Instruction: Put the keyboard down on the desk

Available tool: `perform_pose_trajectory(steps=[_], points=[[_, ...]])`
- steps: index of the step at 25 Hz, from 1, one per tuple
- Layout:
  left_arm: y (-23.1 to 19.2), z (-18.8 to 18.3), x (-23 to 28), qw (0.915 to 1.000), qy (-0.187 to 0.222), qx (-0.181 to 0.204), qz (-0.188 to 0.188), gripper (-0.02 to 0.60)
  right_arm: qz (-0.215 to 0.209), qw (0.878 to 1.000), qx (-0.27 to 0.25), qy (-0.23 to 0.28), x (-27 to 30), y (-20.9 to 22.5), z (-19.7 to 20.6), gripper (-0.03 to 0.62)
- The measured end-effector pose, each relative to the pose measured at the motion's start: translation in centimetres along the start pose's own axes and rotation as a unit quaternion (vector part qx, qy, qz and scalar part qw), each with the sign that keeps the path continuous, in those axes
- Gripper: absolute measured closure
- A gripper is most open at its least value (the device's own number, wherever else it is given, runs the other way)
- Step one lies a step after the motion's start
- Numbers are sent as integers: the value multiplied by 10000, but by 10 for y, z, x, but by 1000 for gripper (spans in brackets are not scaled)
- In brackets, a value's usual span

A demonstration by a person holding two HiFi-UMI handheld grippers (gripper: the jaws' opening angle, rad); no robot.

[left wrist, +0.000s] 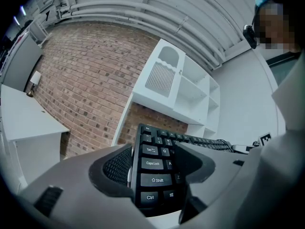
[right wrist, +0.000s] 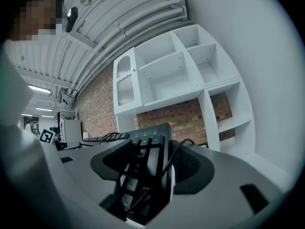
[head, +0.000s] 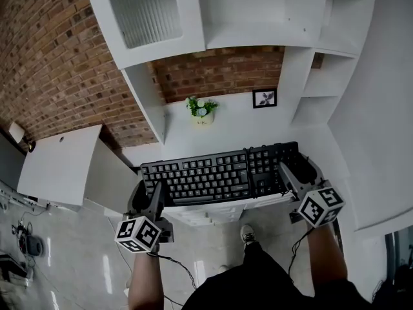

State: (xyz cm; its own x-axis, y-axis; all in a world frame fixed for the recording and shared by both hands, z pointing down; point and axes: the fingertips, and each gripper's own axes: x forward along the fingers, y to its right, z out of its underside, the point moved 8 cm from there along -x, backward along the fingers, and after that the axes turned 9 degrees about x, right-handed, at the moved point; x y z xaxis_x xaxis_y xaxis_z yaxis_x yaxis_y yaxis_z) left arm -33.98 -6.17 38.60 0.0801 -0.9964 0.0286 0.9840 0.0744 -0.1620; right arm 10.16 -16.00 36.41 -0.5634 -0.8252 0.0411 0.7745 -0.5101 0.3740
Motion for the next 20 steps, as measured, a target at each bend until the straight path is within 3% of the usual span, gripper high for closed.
perform_pose_trajectory(steps=[4, 9, 20], points=[[-4, 6, 16, 9999, -106, -25, 11, 285, 60, 9999, 36, -98, 12, 9, 4, 315], [-10, 21, 78, 9992, -328, -69, -211, 285, -21, 9993, 133, -345, 79, 54, 5, 315], [-18, 53, 150, 9960, -792, -160, -387, 285, 63, 9959, 353, -827, 146, 111, 24, 315]])
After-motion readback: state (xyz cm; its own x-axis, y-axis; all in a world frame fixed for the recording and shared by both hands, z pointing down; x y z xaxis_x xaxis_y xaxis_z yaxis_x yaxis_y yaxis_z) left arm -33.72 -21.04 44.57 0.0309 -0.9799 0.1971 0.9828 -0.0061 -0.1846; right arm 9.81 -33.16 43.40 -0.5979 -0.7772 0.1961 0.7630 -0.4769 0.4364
